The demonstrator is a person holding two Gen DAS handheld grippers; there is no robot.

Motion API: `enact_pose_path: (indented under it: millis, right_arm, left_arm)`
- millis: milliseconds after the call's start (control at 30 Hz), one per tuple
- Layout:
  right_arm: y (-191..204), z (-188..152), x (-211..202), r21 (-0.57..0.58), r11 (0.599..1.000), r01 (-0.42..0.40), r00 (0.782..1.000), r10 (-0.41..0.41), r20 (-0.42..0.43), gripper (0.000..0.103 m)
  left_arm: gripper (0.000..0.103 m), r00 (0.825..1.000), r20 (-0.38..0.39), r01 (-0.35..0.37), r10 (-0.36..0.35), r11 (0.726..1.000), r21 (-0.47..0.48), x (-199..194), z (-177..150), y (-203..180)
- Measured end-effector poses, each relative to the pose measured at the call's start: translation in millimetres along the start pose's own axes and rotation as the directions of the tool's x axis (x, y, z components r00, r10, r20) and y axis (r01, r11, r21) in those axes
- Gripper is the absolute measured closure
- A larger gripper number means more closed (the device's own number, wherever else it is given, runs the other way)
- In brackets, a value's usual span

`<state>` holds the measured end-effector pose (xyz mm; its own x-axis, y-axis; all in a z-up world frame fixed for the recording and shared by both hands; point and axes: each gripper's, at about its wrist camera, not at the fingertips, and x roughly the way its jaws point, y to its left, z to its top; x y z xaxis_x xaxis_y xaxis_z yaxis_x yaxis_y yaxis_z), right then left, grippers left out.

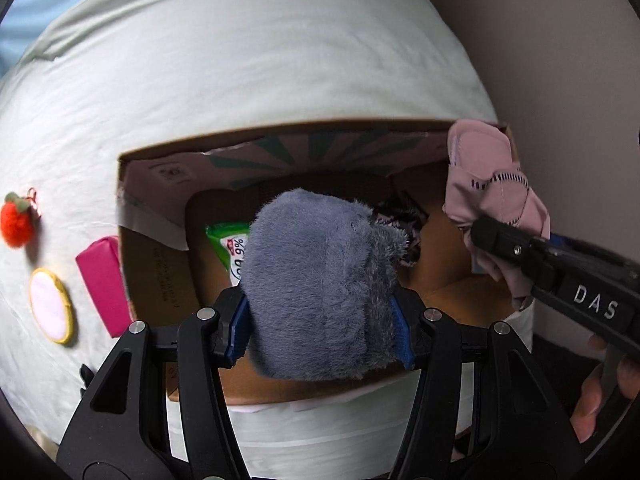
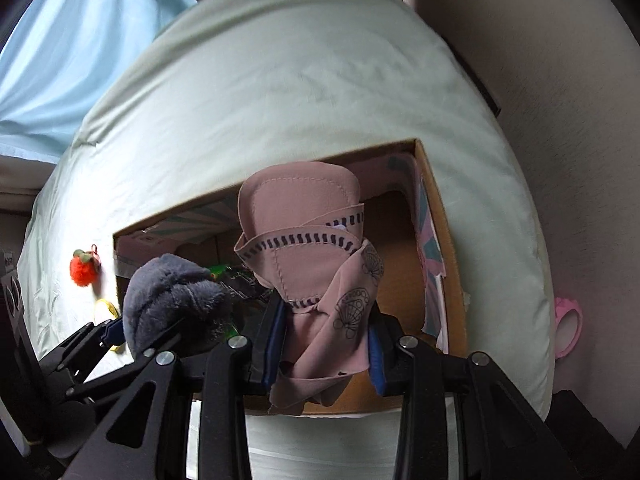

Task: Organize soft objects
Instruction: 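Carry the grey pouch and pink mask over the box with both tools, then open both tools to drop the pouch and mask into the box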

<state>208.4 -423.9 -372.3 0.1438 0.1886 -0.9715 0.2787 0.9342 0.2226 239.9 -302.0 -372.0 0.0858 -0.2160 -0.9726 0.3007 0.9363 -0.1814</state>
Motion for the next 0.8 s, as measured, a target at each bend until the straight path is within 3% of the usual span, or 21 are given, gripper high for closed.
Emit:
enact_pose_path:
  millis: [167, 267, 300, 333, 367, 567, 800]
  right_arm:
    - [-7, 4, 16, 0.004, 1.000, 0.005, 0.998, -0.005, -0.062, 0.070]
    - [-11, 7, 20, 0.023, 1.000, -0.006, 0.997, 0.008, -0.076, 0.052]
    - [-13, 7, 21, 0.028, 0.999, -0.015, 0.998, 0.017, -0.068, 0.034]
    - [-15, 7, 19, 0.035, 0.999, -0.013, 0.999, 0.015, -0.048, 0.006]
    - [-16, 7, 18, 0.036, 0.999, -0.007, 0.999, 0.009, -0.031, 0.000]
    - [-18, 5, 16, 0.012, 1.000, -0.013, 1.000, 0.013, -0.019, 0.000]
    - [-15, -5, 5, 0.006, 1.000, -0.006, 1.000, 0.006, -0.008, 0.000]
  left_arm:
    - [0.050, 0.999, -0.013, -0.035, 0.036, 0.997, 0.074, 9, -6, -14]
    - [0.024, 0.999, -0.027, -0.034, 0.037, 0.995, 0.096, 12, -6, -18]
    - [0.007, 0.998, -0.029, -0.047, 0.050, 0.993, 0.104, 13, -6, -20]
    - [0.000, 0.997, -0.027, -0.062, 0.066, 0.991, 0.115, 13, -6, -22]
    - [0.000, 0.997, -0.025, -0.069, 0.072, 0.990, 0.123, 14, -7, -24]
    - [0.000, 0.997, -0.039, -0.055, 0.060, 0.991, 0.119, 16, -8, -26]
    - [0.000, 0.999, -0.014, -0.035, 0.037, 0.993, 0.111, -12, -21, -15]
